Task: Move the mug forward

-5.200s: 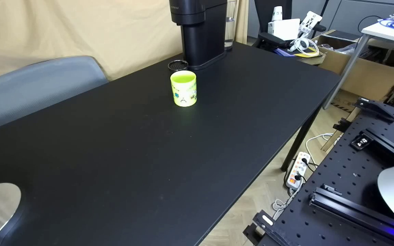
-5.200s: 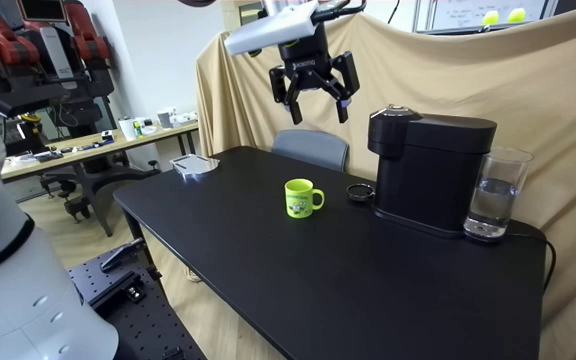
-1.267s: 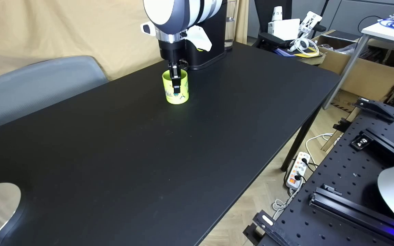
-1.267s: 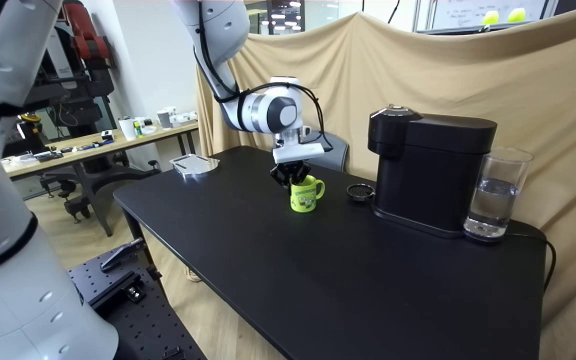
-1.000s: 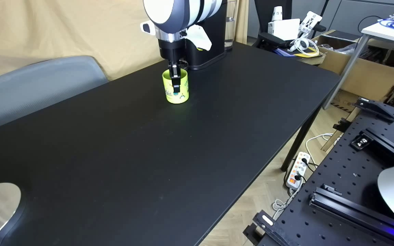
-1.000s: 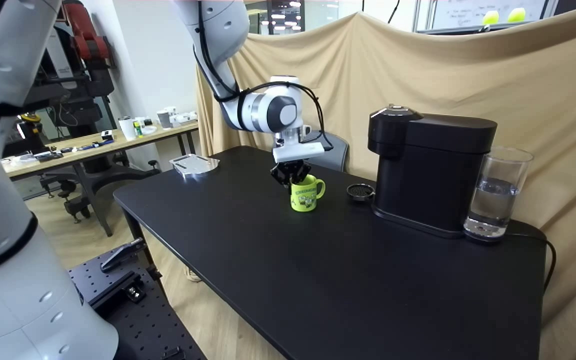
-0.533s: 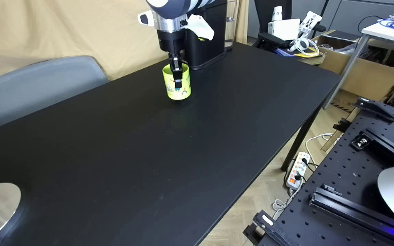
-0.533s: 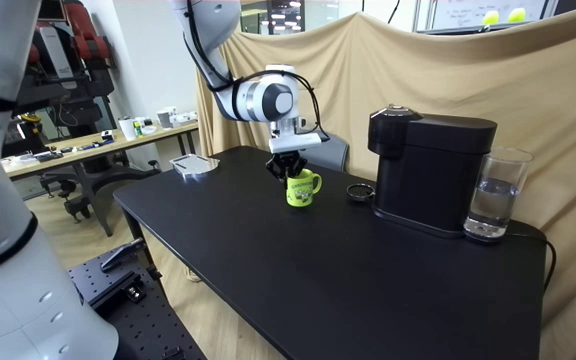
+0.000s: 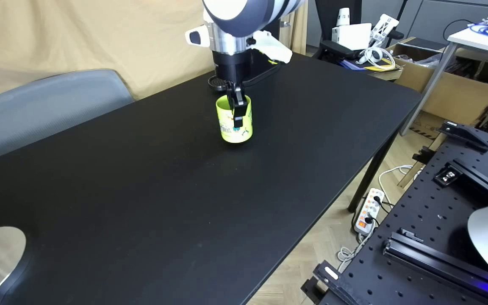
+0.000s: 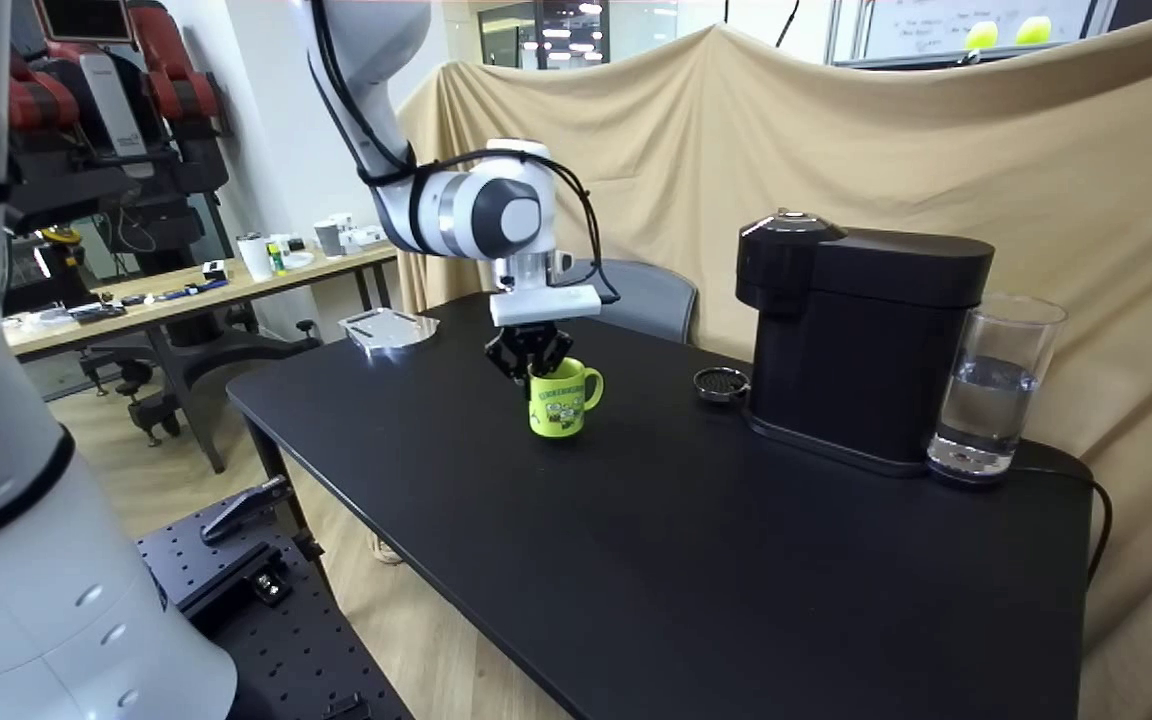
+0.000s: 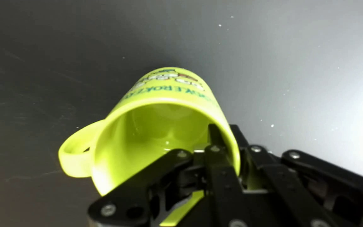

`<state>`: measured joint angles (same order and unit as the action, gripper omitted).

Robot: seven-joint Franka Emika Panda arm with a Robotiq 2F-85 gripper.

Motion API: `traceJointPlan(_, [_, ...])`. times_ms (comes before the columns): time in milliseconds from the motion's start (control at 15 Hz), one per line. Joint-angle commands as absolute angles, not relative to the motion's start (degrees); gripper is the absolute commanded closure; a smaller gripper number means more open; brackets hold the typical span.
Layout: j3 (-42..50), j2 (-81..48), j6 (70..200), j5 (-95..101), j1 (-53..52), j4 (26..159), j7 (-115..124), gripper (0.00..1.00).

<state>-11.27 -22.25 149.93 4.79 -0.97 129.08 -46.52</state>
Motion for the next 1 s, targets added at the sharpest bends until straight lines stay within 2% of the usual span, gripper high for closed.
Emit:
traceJointPlan(0, [-13.4,-18.5,155.8,3.0,0.7,136.3,-48.3,0.98])
traceJointPlan(533, [-15.6,-18.7,163.8,3.0,2.4,141.1,-48.0,0.98])
traceJointPlan(600, [-15.5,-18.5,163.6,3.1,2.4,141.2,-47.8,0.65])
traceJointPlan(667, [-15.4,-18.4,163.2,3.4,2.3,141.2,-47.9,0.64])
traceJointPlan(933, [-14.3,-16.7,160.1,4.6,1.3,140.5,-46.7,0.38])
